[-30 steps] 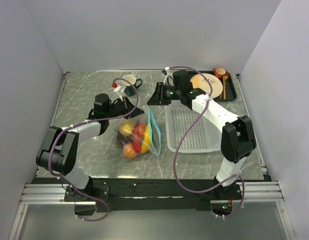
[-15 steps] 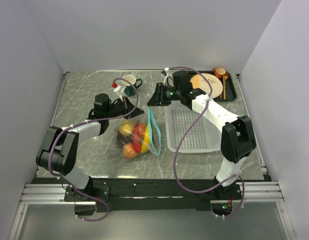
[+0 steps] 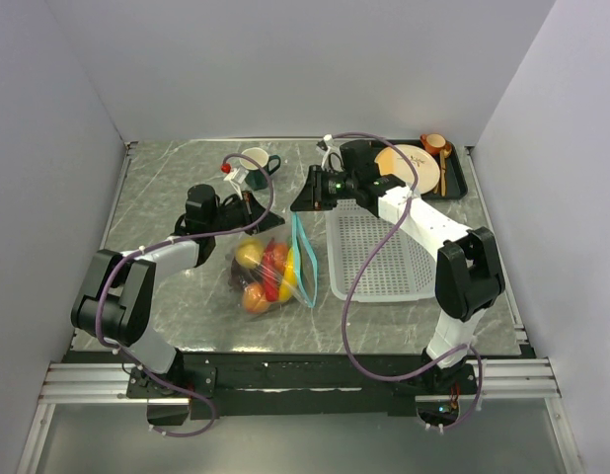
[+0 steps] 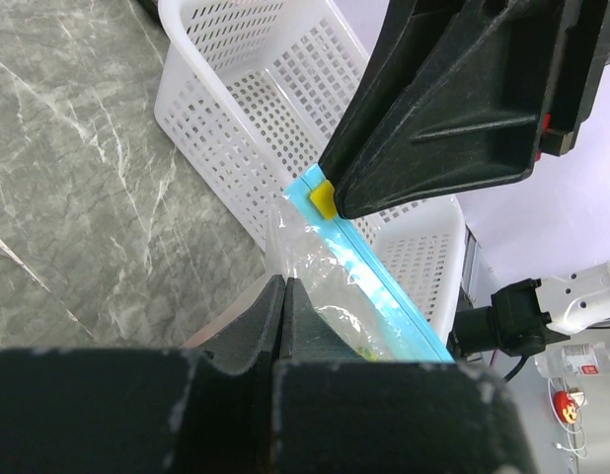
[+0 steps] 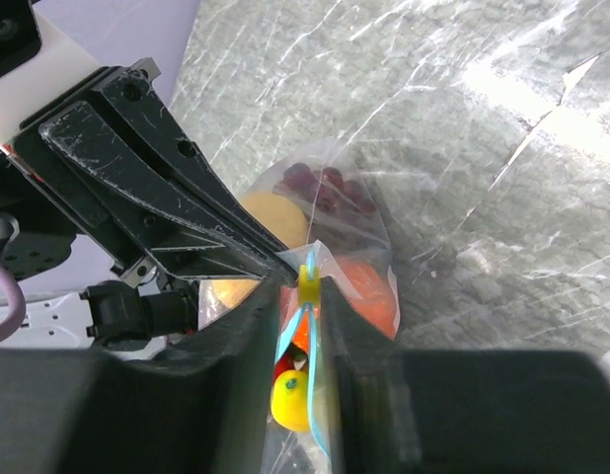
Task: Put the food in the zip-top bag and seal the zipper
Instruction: Zip the zipper food storage bag at the center of the board.
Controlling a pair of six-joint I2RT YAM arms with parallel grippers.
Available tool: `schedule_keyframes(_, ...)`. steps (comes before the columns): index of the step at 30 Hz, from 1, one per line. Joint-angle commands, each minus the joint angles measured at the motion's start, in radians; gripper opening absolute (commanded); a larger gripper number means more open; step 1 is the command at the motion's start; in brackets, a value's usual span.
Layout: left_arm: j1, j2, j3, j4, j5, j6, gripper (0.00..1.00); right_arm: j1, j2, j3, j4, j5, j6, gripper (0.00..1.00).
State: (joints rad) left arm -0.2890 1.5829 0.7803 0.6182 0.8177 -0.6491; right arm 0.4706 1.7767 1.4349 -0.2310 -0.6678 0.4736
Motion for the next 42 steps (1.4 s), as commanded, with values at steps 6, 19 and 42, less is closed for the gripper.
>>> schedule_keyframes(6, -0.004, -0.041, 0.03, 0.035, 0.003, -0.009, 0.01, -0.003, 0.006, -0.001, 0.03, -0.024, -0.013, 0.14)
schedule_keyframes(19, -0.004, -0.05, 0.039, 0.029, -0.003, -0.009, 0.01, -0.004, 0.01, 0.001, 0.01, -0.001, -0.023, 0.38)
schedule_keyframes(42, -0.004, -0.051, 0.04, 0.029, 0.015, -0.012, 0.01, -0.004, 0.013, -0.004, 0.039, -0.006, -0.015, 0.25)
